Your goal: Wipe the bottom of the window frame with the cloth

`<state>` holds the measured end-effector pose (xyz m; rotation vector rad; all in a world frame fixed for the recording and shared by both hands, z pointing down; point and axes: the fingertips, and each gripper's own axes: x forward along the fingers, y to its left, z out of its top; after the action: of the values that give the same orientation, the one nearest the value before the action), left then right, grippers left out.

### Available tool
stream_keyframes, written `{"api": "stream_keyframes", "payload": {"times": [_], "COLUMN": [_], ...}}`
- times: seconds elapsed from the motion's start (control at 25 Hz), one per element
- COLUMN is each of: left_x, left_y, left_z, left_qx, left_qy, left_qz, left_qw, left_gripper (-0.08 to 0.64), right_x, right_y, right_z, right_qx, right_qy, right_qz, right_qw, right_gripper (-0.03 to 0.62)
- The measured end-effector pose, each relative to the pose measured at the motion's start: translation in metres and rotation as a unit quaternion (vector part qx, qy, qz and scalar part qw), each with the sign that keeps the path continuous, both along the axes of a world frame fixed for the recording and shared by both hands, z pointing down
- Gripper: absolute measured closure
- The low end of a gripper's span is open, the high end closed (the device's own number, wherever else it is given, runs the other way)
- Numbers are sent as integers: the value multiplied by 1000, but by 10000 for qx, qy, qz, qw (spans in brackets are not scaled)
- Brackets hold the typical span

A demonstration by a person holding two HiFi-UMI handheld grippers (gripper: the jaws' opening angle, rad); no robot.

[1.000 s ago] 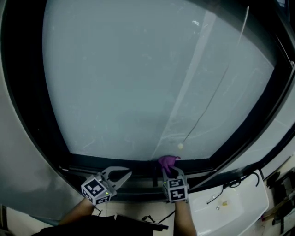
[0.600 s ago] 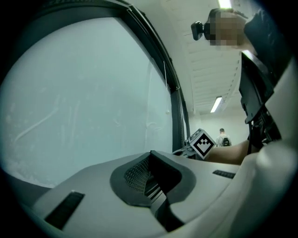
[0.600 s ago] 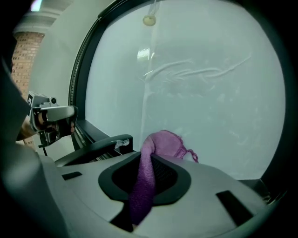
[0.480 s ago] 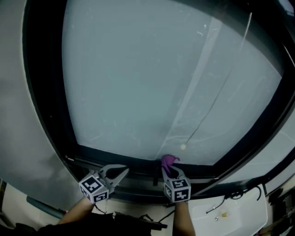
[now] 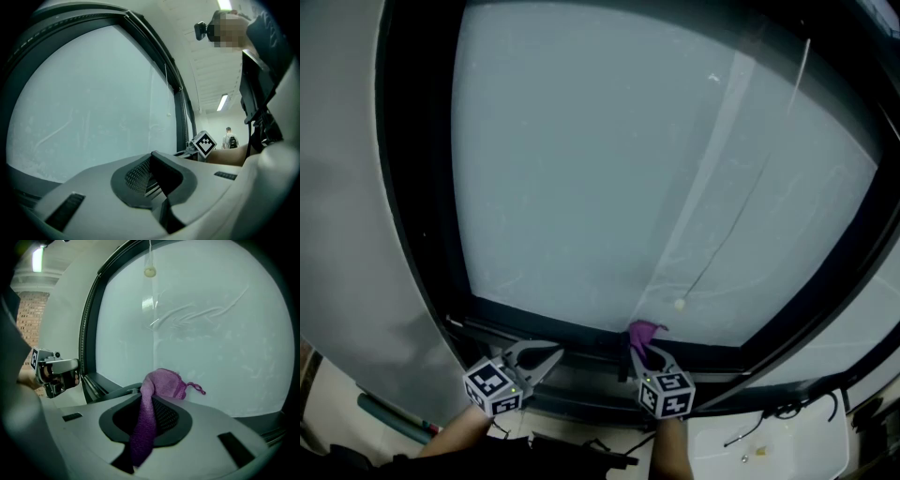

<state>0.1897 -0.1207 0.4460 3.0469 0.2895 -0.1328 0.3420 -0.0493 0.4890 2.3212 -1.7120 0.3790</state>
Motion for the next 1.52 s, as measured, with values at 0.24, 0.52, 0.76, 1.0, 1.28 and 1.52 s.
{"api": "stream_keyframes", "payload": {"times": [0.24, 0.52, 0.76, 1.0, 1.28, 1.52], "left_x": [-4, -18, -37, -59, -67, -69], "left_y": [3, 8, 9, 8, 6, -10], "left_z": [3, 16, 23, 27, 33, 31], "left_qx": [-44, -90, -77, 8, -105, -74], "left_qy": [-30, -222, -391, -469, -407, -354], "left_qz": [-103, -355, -758, -1161, -1219, -758], "left_qw": [9999, 9991, 9963, 9921, 9917, 9965], "left_gripper": [558, 558, 558, 559, 558, 558], "right_x": [-14, -26, -39, -46, -53, -66], "right_y": [6, 11, 6, 8, 9, -10], "right_z": [9, 21, 37, 36, 42, 46], "right_qx": [-56, -78, -124, 153, 171, 311], "right_qy": [163, 504, 1499, 1298, 1258, 1075], "right_qz": [-68, 110, 392, 630, 808, 1115], "right_qw": [9998, 9986, 9878, 9894, 9886, 9874], "right_gripper": [523, 523, 522, 522, 522, 522]}}
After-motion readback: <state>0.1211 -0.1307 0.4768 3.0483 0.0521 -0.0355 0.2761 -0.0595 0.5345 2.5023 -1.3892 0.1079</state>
